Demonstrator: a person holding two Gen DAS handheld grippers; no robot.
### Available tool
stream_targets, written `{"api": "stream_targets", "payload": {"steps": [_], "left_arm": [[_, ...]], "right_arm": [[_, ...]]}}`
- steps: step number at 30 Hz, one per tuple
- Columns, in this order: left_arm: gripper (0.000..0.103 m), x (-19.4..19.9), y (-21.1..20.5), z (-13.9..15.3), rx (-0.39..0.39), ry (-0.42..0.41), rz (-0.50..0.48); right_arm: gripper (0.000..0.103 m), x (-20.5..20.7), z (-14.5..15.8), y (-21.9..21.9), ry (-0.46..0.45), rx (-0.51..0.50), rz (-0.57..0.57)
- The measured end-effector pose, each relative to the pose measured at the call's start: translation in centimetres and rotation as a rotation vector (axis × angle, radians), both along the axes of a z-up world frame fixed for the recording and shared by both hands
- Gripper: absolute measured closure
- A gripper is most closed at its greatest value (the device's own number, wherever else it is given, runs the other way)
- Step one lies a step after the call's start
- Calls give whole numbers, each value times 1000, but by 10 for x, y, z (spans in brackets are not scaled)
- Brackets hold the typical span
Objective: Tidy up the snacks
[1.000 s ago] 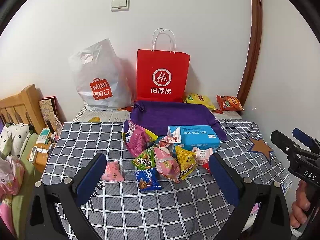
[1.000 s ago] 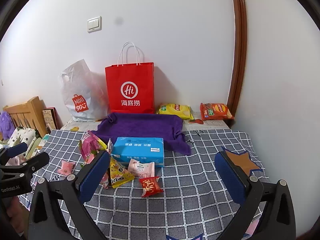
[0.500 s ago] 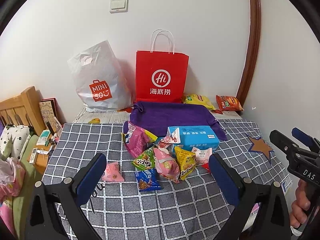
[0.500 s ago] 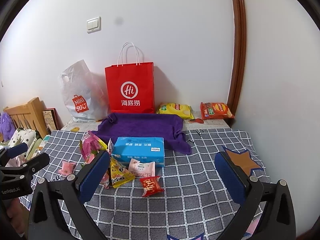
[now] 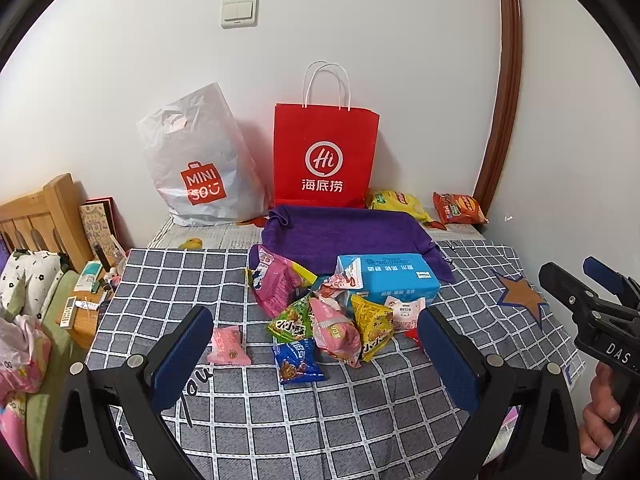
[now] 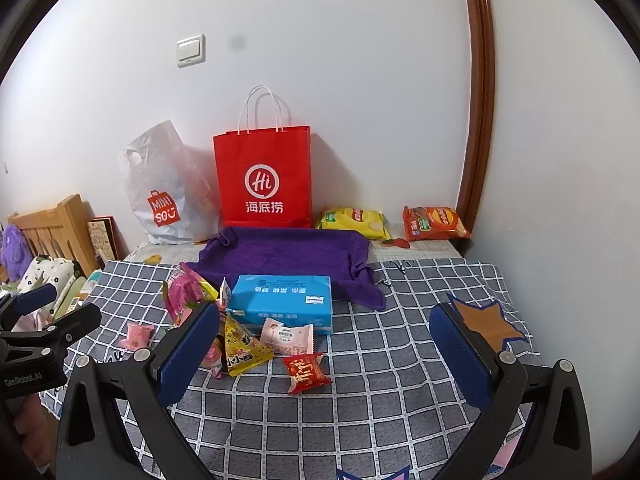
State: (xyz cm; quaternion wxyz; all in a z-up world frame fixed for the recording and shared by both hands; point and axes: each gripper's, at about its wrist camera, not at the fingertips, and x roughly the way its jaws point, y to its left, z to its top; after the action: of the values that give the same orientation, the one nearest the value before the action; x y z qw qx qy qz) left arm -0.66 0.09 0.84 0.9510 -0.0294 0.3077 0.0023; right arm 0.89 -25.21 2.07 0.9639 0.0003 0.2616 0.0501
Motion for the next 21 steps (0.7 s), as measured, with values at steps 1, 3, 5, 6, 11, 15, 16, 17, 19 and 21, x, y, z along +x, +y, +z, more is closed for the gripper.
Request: {"api": "stream_targets", "payload": {"steps": [1,3,5,6,11,15,16,17,19,21], "left_arm": [[1,0,0,0,0,-1,1],[1,-1,1,0,-3,-4,1],[1,-1,0,-1,0,-1,2],[1,-2,0,-1,1,-1,2],[1,-2,1,0,1,-1,2],[1,-1,1,0,-1,-3,2],[1,-1,1,0,-2,-3,2],[1,-1,1,0,-1,-3,2],[1,-1,1,0,2,-4,4],[1,-1,0,0,-1,-5,4]], "right_arm": [[0,0,0,0,2,0,1],[0,1,0,1,4,-4,2],[0,1,0,2,3,-8,5],[0,1,0,2,4,-9,5],[0,2,0,2,3,-3,9],[0,2,0,1,3,-5,6],[0,2,0,1,3,-3,7],[0,2,0,1,3,-3,7],[0,2,0,2,1,-5,8],[0,2,0,2,0,-6,10]]}}
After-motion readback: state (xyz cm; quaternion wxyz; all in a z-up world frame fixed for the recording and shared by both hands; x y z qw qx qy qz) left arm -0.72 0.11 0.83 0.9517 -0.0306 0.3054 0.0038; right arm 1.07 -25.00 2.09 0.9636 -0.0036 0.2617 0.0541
